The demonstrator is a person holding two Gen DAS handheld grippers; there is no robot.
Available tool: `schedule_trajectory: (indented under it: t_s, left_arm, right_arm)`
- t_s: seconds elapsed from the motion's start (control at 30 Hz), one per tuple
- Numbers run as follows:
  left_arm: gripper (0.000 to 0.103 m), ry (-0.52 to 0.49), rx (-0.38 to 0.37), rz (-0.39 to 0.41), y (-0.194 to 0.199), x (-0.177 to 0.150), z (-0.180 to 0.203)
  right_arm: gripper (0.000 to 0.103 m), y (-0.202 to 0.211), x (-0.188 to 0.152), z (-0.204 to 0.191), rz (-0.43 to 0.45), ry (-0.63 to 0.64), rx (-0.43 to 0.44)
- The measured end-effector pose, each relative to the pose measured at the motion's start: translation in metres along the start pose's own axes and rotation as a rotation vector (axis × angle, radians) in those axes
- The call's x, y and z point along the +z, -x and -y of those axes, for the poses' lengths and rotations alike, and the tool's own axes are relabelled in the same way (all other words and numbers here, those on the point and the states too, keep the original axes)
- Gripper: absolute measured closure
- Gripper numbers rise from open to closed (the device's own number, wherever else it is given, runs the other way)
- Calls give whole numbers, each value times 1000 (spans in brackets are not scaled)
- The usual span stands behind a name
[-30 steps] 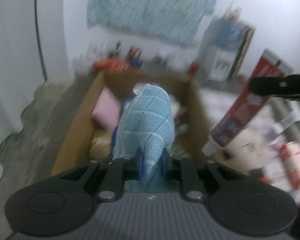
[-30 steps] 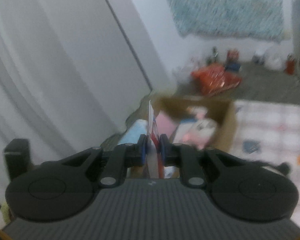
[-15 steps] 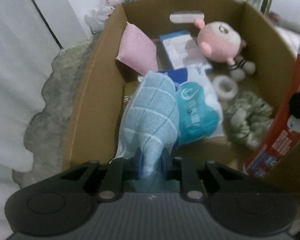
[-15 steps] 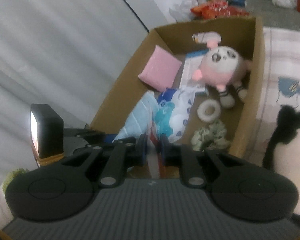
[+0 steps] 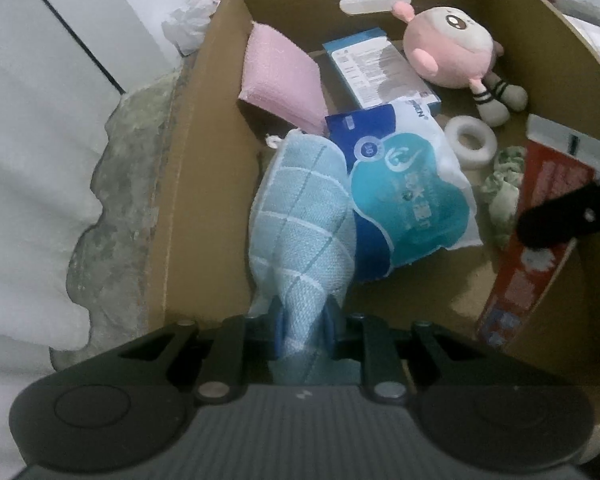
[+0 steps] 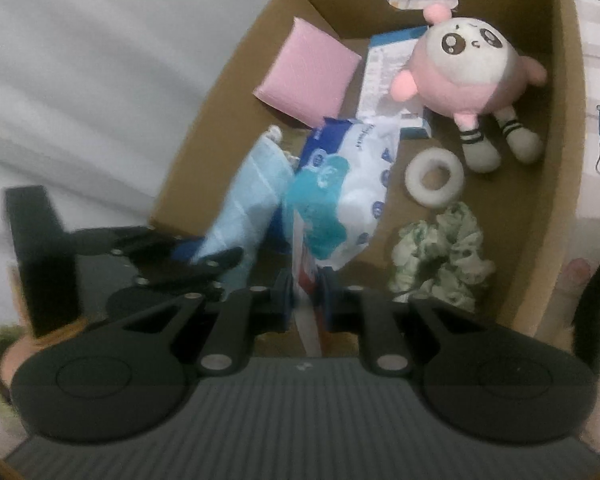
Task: Organize soft objects
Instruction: 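Carry the towel and toothpaste tube into the cardboard box and open both grippers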
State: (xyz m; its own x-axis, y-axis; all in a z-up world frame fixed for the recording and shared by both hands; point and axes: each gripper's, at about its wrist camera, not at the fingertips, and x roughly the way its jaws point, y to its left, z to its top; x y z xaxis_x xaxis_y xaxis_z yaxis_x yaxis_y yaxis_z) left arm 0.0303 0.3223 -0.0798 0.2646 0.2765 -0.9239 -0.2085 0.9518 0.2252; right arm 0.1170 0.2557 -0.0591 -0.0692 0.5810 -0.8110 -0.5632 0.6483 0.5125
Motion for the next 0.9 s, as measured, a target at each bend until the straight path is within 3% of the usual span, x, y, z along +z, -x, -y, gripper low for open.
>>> schedule_trajectory:
  t_s: [0.27,0.43,0.67,0.8,0.87,0.9]
  left_arm:
    - [81,24,-9,-22,-13,3,2]
    - [81,54,9,8,-3,-1,-5]
    - [81,57,35,22,4,-5,-5]
    - [72,30,22,-26,-9,0,3]
    - [63,29,3,-61,-13,2,6]
    - [52,29,-10,-77,-14,4,7]
  right_arm:
    - [84,-6,15,1,20,7,-114]
    - [77,9,18,3,79,26,-116]
    - [72,47,11,-4,170,67,-54]
    - [70,71,-1,-6,200,73,-15]
    - [69,82,-7,-6,211,75,2]
    - [69,86,-9,-7,217,75,9]
